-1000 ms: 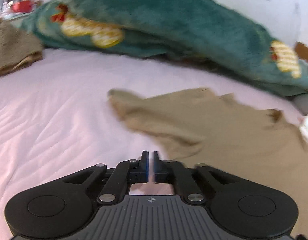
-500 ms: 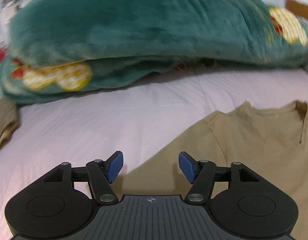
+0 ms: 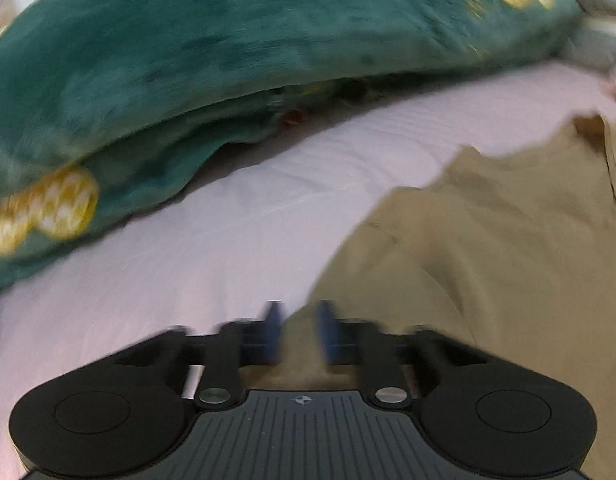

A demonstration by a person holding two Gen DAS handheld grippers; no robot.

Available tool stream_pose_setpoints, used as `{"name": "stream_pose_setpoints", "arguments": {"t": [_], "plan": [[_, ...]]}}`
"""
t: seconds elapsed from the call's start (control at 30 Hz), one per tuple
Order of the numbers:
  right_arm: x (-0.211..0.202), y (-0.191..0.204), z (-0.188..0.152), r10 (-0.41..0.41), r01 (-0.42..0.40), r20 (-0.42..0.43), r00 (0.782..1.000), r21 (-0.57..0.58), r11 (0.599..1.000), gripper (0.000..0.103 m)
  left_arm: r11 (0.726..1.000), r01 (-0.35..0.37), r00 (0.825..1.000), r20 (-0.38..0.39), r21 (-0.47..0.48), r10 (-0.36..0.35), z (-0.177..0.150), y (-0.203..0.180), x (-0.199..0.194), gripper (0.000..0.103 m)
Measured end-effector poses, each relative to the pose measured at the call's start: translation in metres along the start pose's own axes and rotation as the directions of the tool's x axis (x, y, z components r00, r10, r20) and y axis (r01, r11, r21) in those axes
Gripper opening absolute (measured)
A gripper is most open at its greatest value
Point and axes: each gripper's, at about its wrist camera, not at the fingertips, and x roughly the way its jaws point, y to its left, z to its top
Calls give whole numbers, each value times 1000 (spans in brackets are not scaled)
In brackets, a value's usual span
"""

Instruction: Fold clothes

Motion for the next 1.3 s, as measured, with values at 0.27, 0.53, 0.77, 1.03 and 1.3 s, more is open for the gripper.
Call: {"name": "stream_pose_setpoints", "arguments": {"t": [0.27, 0.53, 0.77, 1.03, 1.3], "plan": [[0, -1, -3, 6, -6, 1, 1000, 4, 1000, 103, 981, -176, 984, 22, 82, 175, 32, 13, 11, 0], [2, -3, -6, 16, -16, 10, 1000, 12, 1000, 103, 967, -3, 1000, -5, -256, 2, 27, 73, -26, 13], [2, -2, -7, 9, -9, 16, 1000, 8, 1000, 103, 959, 8, 994, -103, -285, -39, -48, 82, -65, 21], [0, 0, -8, 0, 0, 21, 1000, 3, 1000, 103, 933, 61, 990, -97, -356, -101, -69, 75, -72, 26], [0, -1, -9, 0, 0, 24, 1000, 2, 1000, 103, 925, 123, 982, -88, -359, -164, -53, 47, -67, 39]]}}
